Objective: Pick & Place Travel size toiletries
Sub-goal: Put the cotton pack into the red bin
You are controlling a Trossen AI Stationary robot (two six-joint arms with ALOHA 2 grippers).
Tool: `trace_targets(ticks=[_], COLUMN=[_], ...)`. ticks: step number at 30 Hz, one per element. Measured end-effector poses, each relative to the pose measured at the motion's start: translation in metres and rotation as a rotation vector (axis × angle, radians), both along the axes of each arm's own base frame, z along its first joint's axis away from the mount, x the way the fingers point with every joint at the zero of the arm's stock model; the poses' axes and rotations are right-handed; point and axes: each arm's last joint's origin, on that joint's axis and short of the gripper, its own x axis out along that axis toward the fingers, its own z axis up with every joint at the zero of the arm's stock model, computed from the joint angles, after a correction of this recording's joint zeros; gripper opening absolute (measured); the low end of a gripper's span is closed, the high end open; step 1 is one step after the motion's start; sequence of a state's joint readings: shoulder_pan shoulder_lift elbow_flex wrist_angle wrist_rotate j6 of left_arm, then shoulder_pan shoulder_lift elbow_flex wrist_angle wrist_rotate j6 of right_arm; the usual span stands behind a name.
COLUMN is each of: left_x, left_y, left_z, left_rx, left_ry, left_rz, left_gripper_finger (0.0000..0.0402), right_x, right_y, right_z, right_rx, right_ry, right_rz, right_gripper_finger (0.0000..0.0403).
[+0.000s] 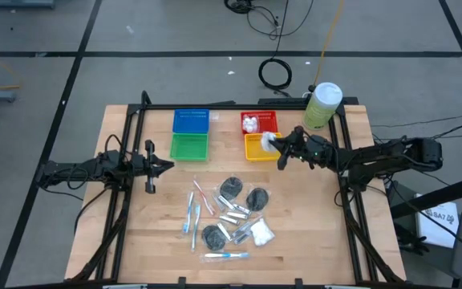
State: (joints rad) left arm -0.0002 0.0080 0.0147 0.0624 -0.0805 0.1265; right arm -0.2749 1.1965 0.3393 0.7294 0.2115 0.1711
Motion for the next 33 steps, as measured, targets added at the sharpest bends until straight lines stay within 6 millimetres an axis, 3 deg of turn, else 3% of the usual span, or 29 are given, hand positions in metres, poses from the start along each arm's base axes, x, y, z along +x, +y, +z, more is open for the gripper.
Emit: trace_targets(ticks=[8,21,27,33], left_x=[0.0,0.0,0.0,0.0], left_y=[0.0,0.0,0.0,0.0], left_z=[0.0,0.0,0.0,0.0], left_rx=[0.0,0.0,0.0,0.0], left_ry=[0.0,0.0,-0.001,-0.001], left_rz=[0.0,0.0,0.0,0.0], left_gripper_finger=[0.0024,0.0024,0.0024,0.0024], right_x=[0.0,0.027,0.04,0.047], right_y=[-0.007,-0.055,-0.086,-0.106], right_z=[0.004,0.05,0.04,0.012], right_rx=[-0.015,-0.059,-0.023,0.0], right_ry=[-0.002,0.141,0.194,0.253], right_rz=[-0.072,-0.12,-0.127,-0.135], right_gripper_finger=[0.0019,0.0019,0.0019,0.0019])
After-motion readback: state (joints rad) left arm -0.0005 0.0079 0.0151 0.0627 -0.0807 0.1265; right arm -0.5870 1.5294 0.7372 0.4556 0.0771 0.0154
